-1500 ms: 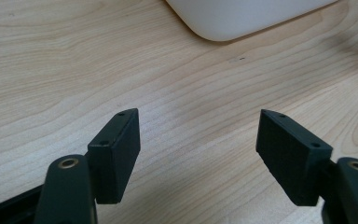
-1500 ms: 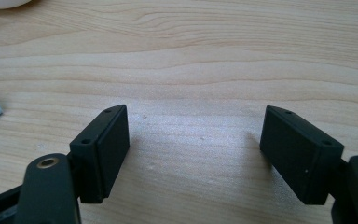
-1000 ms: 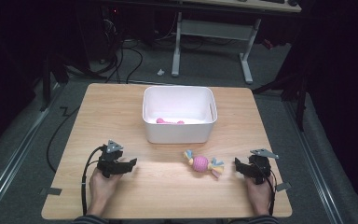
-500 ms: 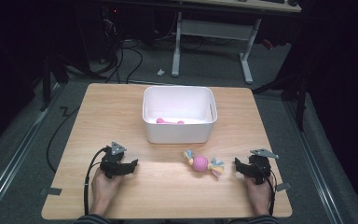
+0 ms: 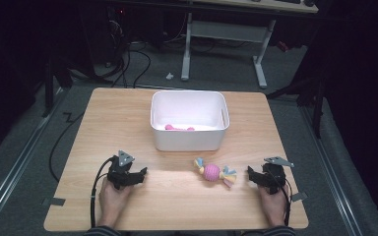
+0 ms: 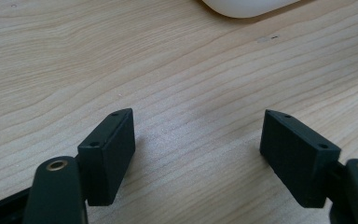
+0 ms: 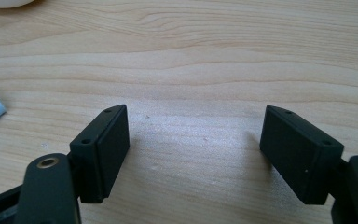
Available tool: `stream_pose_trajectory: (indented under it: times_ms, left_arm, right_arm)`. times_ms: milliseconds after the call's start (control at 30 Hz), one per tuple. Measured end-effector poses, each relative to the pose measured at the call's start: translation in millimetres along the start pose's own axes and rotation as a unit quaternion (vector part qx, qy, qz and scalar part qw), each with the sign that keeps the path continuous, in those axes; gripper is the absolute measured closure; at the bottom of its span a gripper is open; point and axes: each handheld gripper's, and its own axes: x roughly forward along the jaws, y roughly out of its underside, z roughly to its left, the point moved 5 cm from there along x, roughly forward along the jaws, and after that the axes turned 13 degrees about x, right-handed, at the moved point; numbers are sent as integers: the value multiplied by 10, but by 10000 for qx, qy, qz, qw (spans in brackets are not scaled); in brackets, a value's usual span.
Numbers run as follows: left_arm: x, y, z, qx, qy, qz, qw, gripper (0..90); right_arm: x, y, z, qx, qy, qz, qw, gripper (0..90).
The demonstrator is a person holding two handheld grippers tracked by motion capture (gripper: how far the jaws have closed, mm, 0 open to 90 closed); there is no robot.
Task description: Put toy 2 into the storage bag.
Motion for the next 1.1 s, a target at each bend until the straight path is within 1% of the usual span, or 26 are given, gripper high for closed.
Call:
stream_pose_trajectory:
  times_ms: [233, 300, 333, 400, 433, 533, 567, 667, 700, 800, 833, 867, 933, 1100]
  left_arm:
    - [0, 0, 0, 3, -1, 2, 10000, 263]
    - [0, 0, 0, 2, -3, 1, 10000, 262]
    - [-1, 1, 1, 9, -1, 7, 10000, 262]
    - [-1, 1, 1, 10, -1, 7, 10000, 262]
    - [-1, 1, 1, 10, 0, 7, 10000, 262]
    - [-1, 1, 1, 10, -1, 8, 10000, 261]
    - [-1, 1, 0, 10, 0, 8, 10000, 261]
    - [-1, 1, 0, 7, 0, 7, 10000, 261]
    - [-1, 1, 1, 9, -1, 9, 10000, 261]
    - [-2, 1, 1, 10, -2, 16, 10000, 261]
    - [-1, 1, 0, 13, -1, 10, 10000, 260]
    - [-1, 1, 0, 13, -1, 10, 10000, 259]
    - [-1, 1, 0, 15, 3, 8, 10000, 258]
    - [1, 0, -2, 20, 7, 10, 10000, 254]
  right_arm:
    - [0, 1, 7, 16, -18, 30, 10000, 229]
    - [-6, -1, 5, -71, -70, 89, 9999, 228]
    - [-6, -1, 5, -71, -70, 89, 9999, 228]
    - [-19, -2, 7, -95, -89, 157, 9998, 247]
    - [-27, 0, 5, -84, -72, 172, 9998, 260]
    - [-46, 7, 4, -67, -123, 186, 9997, 280]
    - [-70, 10, 8, -33, -242, 229, 9994, 297]
    - [-91, 9, 18, -61, -294, 210, 9993, 316]
    - [-124, 4, 29, -133, -363, 161, 9991, 329]
    - [-162, 3, 46, -134, -423, 151, 9989, 336]
    - [-201, -6, 57, -159, -488, 135, 9986, 342]
    - [-201, -6, 57, -159, -488, 135, 9986, 342]
    - [-266, -31, 79, -148, -587, 79, 9981, 343]
    - [-341, -65, 103, -163, -663, 8, 9977, 342]
